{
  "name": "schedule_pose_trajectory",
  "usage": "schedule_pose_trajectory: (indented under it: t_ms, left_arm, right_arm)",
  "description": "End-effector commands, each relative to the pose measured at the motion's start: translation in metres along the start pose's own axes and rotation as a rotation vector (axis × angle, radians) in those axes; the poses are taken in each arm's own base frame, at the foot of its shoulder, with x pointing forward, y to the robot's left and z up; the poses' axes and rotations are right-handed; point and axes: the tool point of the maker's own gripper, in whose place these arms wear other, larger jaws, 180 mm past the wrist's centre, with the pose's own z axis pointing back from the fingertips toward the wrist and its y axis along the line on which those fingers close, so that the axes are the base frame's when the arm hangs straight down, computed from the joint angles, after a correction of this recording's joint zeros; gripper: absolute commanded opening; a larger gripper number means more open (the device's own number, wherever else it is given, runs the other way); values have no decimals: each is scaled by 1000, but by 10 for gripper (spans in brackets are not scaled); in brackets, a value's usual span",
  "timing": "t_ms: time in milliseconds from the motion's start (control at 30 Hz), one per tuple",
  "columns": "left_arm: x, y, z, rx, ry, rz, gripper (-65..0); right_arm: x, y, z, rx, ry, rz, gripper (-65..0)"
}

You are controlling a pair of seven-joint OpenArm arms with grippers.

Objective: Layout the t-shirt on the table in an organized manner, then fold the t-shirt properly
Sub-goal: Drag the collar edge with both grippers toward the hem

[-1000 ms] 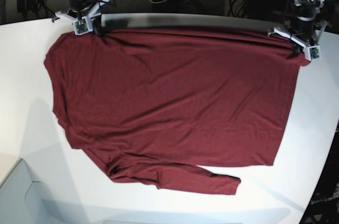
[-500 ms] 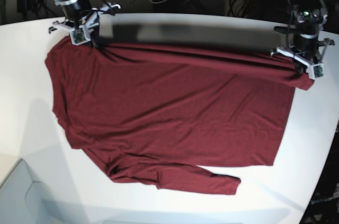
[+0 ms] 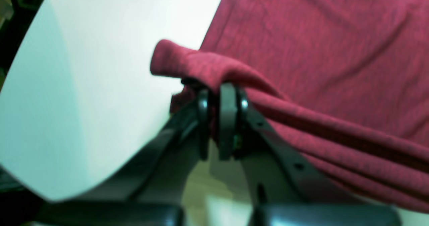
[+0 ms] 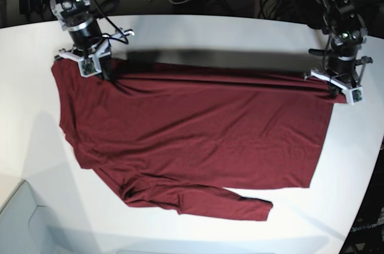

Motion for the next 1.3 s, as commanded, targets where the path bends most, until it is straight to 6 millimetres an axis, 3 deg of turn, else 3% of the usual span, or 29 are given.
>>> schedule_pose_trajectory:
  t_ms: [0, 233, 367, 733, 967, 1267]
  left_arm:
    - [17, 8, 0, 27, -54, -12, -648]
    - [33, 4, -8, 20, -83, 7, -648]
    - [34, 0, -23, 12, -73, 39, -648]
    - [44, -12, -53, -14, -58, 100, -648]
    - [33, -21, -74, -35, 1, 141, -648]
    - [29, -21, -77, -36, 14, 145, -623]
  right_arm:
    - [9, -8, -1, -26, -31, 9, -650]
    - [15, -6, -17, -3, -45, 29, -650]
    - [16, 0, -29, 21, -46, 40, -650]
    - [29, -11, -49, 3, -69, 44, -650]
    - [27, -17, -63, -9, -57, 38, -650]
    - [22, -19, -66, -11, -42, 39, -631]
